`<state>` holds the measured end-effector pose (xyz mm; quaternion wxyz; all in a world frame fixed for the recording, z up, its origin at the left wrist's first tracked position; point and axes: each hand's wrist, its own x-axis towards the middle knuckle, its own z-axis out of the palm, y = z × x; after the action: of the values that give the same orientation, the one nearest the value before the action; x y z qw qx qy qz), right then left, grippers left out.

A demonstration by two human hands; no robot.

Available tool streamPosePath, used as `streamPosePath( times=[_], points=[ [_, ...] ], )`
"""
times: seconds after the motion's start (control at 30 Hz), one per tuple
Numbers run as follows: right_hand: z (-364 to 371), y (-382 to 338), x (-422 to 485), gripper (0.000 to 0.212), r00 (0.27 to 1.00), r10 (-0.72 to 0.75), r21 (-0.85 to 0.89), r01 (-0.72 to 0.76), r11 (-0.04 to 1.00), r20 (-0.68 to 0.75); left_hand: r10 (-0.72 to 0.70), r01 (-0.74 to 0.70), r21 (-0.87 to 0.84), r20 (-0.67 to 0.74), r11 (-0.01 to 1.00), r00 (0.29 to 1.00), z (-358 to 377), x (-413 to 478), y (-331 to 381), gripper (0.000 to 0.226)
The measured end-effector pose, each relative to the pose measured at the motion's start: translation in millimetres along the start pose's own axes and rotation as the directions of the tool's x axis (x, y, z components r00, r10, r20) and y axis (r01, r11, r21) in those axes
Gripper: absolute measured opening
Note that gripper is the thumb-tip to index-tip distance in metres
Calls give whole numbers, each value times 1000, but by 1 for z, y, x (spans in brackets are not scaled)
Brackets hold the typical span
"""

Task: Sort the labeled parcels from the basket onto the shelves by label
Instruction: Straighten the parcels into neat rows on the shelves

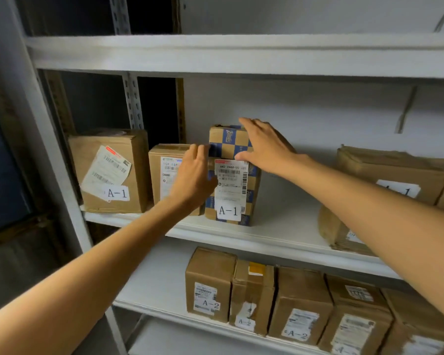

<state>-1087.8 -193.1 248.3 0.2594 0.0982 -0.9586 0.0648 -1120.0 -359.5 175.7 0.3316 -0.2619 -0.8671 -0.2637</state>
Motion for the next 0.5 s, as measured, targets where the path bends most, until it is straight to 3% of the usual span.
streamPosePath(
  times=[0.17, 0.33, 0.5],
  points=[
    [-2, 5, 4, 49, 997, -6, -13, 5, 1000, -77, -118, 116, -160, -1, 980, 993, 9, -1, 7, 50],
    [-13, 17, -1, 37, 992, 10, 1, -10, 1000, -124, -279, 379, -312, 321, 871, 905, 24, -10, 17, 47],
    [-30, 41, -23, 33, 995, 29, 8, -29, 1000, -97, -277, 423, -435, 360, 795, 891, 41, -20, 50, 46]
  ],
)
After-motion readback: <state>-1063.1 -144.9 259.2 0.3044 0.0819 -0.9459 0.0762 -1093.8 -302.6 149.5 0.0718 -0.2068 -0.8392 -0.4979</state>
